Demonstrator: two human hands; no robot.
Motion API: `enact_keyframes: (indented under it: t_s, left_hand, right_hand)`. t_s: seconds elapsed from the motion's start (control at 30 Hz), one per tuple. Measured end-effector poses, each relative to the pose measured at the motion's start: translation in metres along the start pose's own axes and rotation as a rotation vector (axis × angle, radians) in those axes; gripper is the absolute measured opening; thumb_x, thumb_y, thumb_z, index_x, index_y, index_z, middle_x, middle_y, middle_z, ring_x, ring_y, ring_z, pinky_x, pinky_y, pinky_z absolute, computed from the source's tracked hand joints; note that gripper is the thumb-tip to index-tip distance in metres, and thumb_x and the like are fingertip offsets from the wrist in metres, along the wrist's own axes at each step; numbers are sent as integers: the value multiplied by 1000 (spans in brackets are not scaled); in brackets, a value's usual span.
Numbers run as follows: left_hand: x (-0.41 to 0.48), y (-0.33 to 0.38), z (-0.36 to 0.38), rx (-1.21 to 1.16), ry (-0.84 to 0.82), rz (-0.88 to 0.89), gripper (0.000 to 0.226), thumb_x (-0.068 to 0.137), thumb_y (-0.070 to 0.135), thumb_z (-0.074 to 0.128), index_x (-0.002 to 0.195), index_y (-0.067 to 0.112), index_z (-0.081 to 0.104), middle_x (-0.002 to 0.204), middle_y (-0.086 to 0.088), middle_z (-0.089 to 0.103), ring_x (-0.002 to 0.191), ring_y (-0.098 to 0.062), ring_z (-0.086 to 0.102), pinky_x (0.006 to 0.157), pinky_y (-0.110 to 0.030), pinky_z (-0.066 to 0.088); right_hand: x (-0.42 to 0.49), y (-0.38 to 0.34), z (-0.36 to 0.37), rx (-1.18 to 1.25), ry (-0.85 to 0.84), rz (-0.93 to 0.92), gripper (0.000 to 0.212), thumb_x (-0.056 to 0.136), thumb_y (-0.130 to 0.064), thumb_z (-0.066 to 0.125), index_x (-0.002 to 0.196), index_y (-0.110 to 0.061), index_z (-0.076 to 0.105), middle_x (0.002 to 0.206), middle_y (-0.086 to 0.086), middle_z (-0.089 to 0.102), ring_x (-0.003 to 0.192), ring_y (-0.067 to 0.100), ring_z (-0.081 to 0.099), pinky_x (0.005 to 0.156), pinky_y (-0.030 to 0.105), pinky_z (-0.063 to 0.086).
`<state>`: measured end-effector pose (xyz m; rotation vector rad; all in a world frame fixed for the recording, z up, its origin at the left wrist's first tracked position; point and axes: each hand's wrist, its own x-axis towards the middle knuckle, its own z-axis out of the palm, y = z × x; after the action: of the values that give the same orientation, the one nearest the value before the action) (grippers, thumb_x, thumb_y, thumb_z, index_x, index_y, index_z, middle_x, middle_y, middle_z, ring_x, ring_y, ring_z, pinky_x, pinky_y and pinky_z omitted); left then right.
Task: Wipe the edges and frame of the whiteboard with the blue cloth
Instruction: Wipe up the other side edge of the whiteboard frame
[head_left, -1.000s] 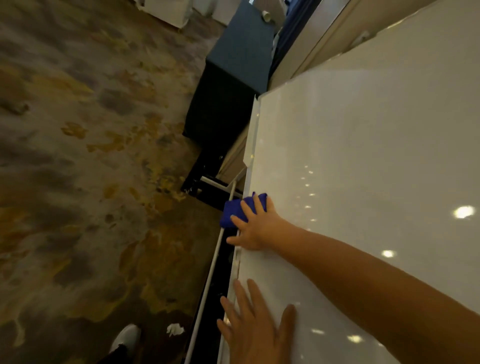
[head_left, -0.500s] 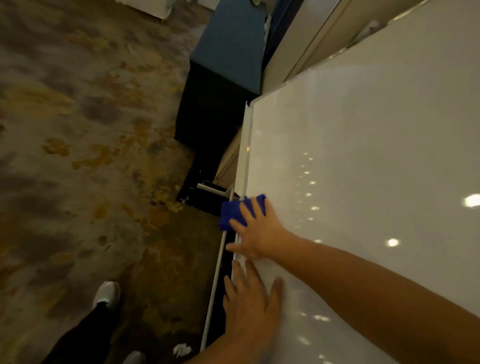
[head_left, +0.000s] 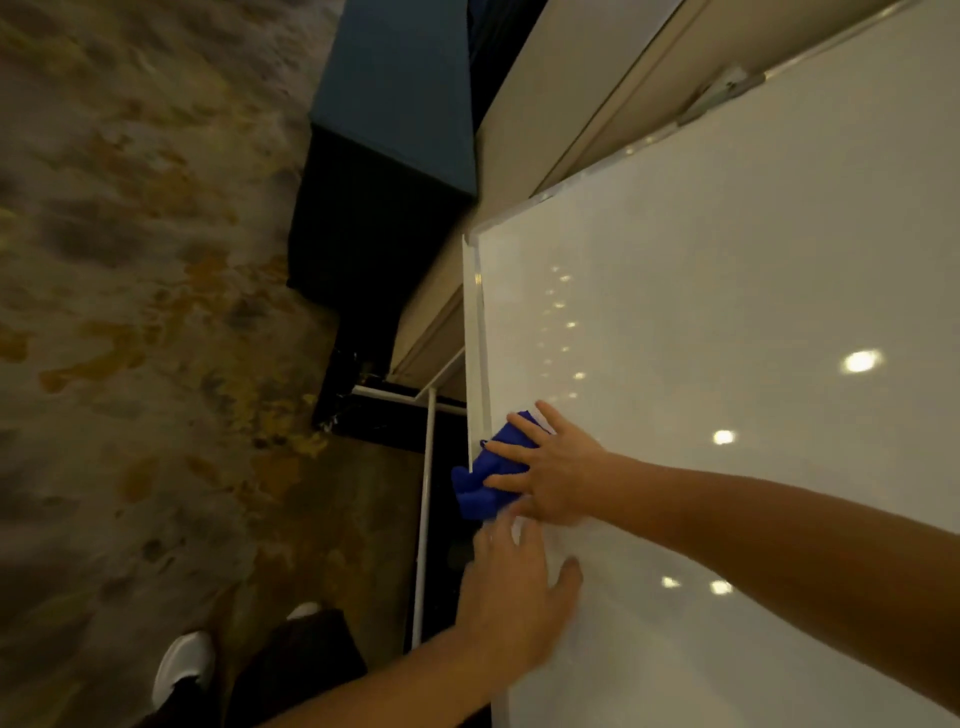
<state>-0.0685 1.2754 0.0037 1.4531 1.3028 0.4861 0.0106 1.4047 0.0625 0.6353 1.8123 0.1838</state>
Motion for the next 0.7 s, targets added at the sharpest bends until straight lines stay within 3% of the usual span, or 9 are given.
enact_keyframes:
  t_s: [0.07, 0.17, 0.33, 0.5, 0.63, 0.7]
  left_hand:
    - [29, 0, -36, 74, 126, 144, 41, 94, 51, 38, 127, 31, 54, 131, 4, 53, 113, -16, 48, 96, -37, 48]
    - [79, -9, -78, 139, 254, 197, 32, 95, 42, 43, 118, 28, 59, 121, 6, 56, 106, -13, 48, 92, -32, 48]
    - [157, -35, -115, 203, 303, 101, 39, 96, 39, 45, 131, 21, 51, 137, -2, 47, 122, -21, 42, 99, -35, 45]
    - [247, -26, -136, 8, 247, 14, 43, 100, 34, 43, 141, 20, 43, 143, -5, 45, 122, -23, 47, 100, -39, 47]
    - [306, -5, -149, -218, 261, -51, 57, 102, 40, 38, 153, 19, 23, 147, -6, 41, 122, -18, 50, 94, -27, 44]
    - [338, 2, -160, -328, 283, -60, 62, 101, 43, 40, 156, 24, 17, 148, -5, 40, 124, -17, 49, 96, -29, 43]
  right_hand:
    - [3, 19, 0, -30, 26, -52, 54, 102, -58, 19, 154, -48, 9, 168, -5, -4, 151, 38, -16, 116, 64, -13]
    - [17, 54, -5, -10, 58, -181, 52, 101, -61, 18, 152, -51, 16, 168, -8, 1, 151, 36, -17, 117, 62, -13]
    - [70, 111, -20, -43, 87, -400, 50, 102, -60, 17, 151, -54, 18, 167, -11, 7, 152, 34, -13, 118, 63, -10]
    - [144, 217, -55, -99, 131, -364, 51, 101, -62, 18, 150, -54, 17, 168, -10, 1, 152, 36, -12, 118, 65, -5]
    - [192, 287, -72, -122, 132, -273, 54, 98, -67, 15, 151, -56, 13, 168, -10, -1, 152, 35, -14, 117, 65, -6]
    - [212, 319, -79, -97, 153, -187, 55, 98, -68, 14, 151, -56, 11, 168, -8, 0, 152, 36, -13, 117, 66, -5]
